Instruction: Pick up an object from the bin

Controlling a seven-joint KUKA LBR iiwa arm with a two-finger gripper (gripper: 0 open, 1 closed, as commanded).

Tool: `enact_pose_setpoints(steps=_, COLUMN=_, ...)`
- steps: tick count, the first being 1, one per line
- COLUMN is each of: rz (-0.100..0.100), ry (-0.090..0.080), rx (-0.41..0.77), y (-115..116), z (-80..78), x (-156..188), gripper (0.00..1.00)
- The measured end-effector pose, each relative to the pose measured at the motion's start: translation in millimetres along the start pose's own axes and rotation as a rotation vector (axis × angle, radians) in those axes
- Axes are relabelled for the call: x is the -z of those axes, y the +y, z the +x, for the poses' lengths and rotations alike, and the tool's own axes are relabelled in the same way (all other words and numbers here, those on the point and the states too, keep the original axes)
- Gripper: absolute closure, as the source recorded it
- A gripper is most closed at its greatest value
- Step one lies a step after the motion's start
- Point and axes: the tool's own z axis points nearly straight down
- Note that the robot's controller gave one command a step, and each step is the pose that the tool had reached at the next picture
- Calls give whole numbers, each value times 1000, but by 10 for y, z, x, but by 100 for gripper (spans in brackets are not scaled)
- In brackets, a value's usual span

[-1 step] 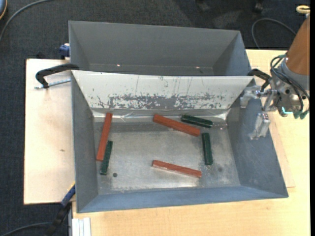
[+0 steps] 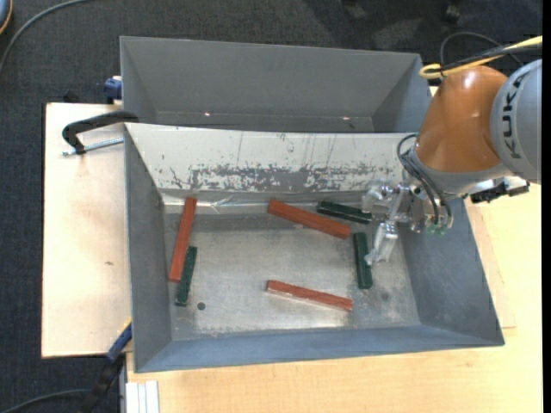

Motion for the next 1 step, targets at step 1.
enact_pose_setpoints(steps=1, rz=0, ry=-9, rx=-35, y=694, z=-142, x=-591, gripper=0)
